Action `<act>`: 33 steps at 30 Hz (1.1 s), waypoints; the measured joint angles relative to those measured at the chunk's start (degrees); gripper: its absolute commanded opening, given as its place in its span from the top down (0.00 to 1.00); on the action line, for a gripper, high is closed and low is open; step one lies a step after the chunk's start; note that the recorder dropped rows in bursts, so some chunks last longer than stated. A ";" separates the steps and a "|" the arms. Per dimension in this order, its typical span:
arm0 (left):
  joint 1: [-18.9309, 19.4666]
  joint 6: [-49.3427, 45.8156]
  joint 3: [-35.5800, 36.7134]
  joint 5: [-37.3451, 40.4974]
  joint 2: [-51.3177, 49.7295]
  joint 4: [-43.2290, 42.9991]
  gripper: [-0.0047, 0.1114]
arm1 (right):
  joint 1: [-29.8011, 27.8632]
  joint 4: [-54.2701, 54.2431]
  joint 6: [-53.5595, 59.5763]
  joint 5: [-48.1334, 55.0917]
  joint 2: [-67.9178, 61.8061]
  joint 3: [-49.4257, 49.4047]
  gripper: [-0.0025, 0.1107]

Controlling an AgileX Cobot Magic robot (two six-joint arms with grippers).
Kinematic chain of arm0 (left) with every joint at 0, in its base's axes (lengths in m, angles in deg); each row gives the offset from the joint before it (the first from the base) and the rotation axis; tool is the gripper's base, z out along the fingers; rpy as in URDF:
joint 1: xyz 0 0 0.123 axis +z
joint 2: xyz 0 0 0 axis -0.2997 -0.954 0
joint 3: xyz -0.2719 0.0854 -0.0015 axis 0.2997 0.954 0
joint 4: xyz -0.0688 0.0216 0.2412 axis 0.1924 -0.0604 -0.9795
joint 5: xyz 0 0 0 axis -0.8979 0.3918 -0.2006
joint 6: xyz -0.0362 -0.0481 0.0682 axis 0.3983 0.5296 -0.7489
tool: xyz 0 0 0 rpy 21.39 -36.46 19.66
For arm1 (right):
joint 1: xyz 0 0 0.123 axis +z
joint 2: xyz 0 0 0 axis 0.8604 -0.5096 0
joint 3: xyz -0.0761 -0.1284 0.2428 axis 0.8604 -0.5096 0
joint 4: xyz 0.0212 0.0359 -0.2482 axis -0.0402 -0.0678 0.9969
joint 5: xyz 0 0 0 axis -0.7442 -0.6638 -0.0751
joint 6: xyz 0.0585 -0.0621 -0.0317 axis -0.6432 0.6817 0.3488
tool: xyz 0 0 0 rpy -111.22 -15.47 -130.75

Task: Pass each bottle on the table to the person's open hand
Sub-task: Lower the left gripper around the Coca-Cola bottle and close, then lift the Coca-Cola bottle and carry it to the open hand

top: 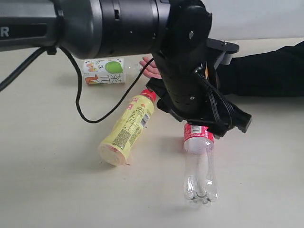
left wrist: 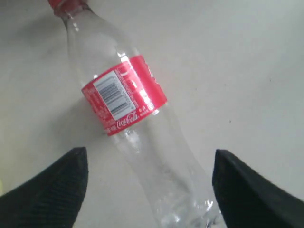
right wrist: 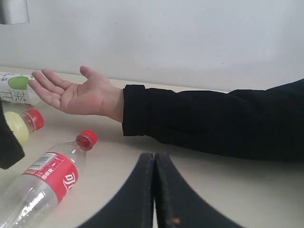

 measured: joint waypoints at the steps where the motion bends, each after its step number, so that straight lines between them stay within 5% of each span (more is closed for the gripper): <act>1: -0.42 2.19 0.00 -0.83 -0.26 -1.44 0.35 | 0.00 0.00 0.00 0.00 0.00 0.00 0.98; 8: -1.51 10.97 0.09 -4.42 -6.44 -3.91 0.35 | 0.00 0.00 0.00 0.00 0.00 0.00 0.98; 27: -1.51 12.18 0.09 -7.52 -13.43 -4.38 0.36 | 0.00 0.00 0.00 0.00 0.00 0.00 0.98; 29: -1.51 12.18 0.09 -7.52 -13.53 -4.38 0.42 | 0.00 0.00 0.00 0.00 0.00 0.00 0.98; 33: -1.51 11.81 0.09 -7.69 -13.53 -4.49 0.69 | 0.00 0.00 0.00 0.00 0.00 0.00 0.98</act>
